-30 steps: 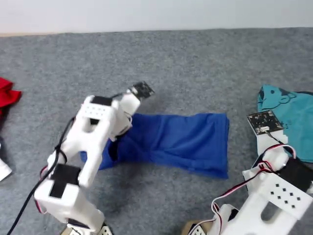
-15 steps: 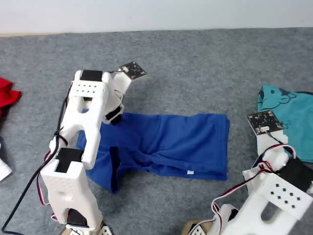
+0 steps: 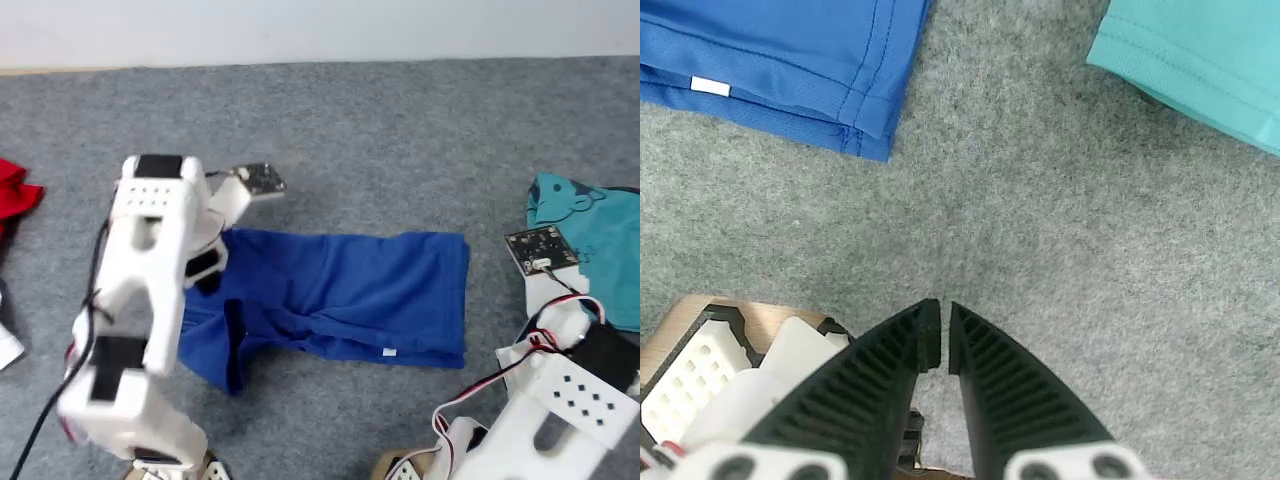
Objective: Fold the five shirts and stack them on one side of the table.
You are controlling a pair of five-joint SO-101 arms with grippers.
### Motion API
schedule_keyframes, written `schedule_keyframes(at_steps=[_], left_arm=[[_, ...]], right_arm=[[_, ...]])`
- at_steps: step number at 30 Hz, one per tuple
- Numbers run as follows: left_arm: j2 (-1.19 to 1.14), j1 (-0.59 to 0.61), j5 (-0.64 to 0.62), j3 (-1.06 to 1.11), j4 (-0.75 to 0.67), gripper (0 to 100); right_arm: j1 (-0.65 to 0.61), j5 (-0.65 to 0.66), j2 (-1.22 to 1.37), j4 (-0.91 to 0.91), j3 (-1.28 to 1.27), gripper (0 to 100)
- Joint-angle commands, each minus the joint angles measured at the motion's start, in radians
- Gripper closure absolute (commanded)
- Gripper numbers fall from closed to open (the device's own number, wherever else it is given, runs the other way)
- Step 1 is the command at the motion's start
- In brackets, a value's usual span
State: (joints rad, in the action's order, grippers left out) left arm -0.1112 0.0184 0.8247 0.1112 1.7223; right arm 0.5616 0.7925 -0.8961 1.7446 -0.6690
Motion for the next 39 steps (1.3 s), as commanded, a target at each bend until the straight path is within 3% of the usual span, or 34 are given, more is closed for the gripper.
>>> schedule_keyframes(at_steps=[1, 7, 15, 21, 27, 39], left_arm=[[0.264, -0.020, 0.034, 0.143, 0.028, 89], [0.471, -0.041, 0.052, 0.440, -0.114, 86], [0.503, -0.044, 0.097, 0.659, -0.262, 85], [0.502, -0.051, 0.100, 0.728, -0.302, 85], [0.503, -0.132, 0.117, 0.808, -0.305, 84], [0.500, -0.157, 0.112, 0.848, -0.457, 84]], right_arm=[[0.001, 0.009, -0.010, -0.033, -0.025, 96.2], [-0.001, 0.009, -0.016, -0.065, -0.081, 96.2], [-0.001, 0.009, -0.016, -0.077, -0.081, 96.2], [-0.001, 0.009, -0.016, -0.077, -0.081, 96.2], [-0.001, 0.009, -0.013, -0.079, -0.081, 96.2], [-0.001, 0.011, -0.008, -0.079, -0.081, 96.2]])
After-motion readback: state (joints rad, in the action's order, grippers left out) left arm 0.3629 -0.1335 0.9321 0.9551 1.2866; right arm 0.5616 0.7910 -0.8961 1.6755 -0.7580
